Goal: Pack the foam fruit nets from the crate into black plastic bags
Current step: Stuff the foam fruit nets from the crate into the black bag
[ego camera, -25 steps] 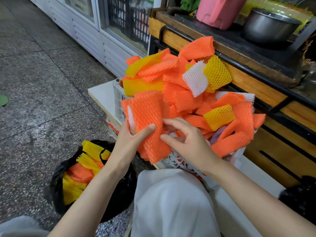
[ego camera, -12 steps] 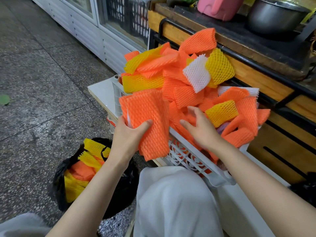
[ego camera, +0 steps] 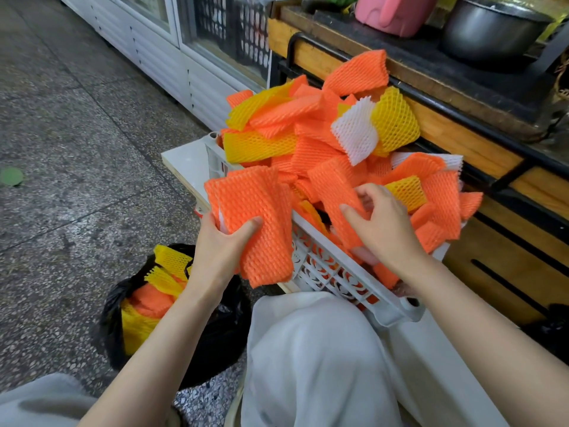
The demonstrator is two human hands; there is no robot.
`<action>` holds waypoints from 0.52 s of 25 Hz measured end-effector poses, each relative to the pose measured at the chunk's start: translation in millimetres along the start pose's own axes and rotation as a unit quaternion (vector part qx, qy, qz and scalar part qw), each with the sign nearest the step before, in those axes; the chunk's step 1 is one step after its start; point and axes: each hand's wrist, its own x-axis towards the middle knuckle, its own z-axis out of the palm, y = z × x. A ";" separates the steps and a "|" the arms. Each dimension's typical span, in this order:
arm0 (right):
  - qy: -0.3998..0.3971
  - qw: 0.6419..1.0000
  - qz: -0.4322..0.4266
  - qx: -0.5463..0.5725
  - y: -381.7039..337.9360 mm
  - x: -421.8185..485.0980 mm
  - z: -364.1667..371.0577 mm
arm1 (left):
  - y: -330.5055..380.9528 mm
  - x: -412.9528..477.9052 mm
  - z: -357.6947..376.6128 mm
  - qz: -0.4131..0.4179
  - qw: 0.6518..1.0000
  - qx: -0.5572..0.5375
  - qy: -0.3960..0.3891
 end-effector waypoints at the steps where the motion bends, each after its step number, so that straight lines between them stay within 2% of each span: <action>1: 0.024 0.999 -0.027 0.002 -10.7 -7.8 -4.4 | -1.4 -0.7 -1.8 -0.006 1.000 0.001 0.004; 3: 0.052 0.996 -0.074 0.016 -36.6 -25.0 -3.4 | -6.8 -1.3 -6.2 -0.012 1.000 0.010 0.019; 4: 0.041 0.995 -0.094 0.017 -49.3 -33.9 3.5 | -10.6 -2.1 -8.9 -0.012 0.999 0.018 0.029; 8: -0.099 0.984 -0.145 -0.015 -83.4 -62.7 55.2 | -31.8 -8.2 -26.3 -0.015 0.995 0.054 0.079; 11: -0.235 0.960 -0.151 0.028 -96.6 -79.4 95.1 | -53.3 -8.4 -52.8 -0.051 0.993 0.031 0.105; 13: -0.276 0.949 -0.145 0.043 -100.5 -85.7 117.4 | -66.7 -7.2 -69.6 -0.073 0.991 0.015 0.109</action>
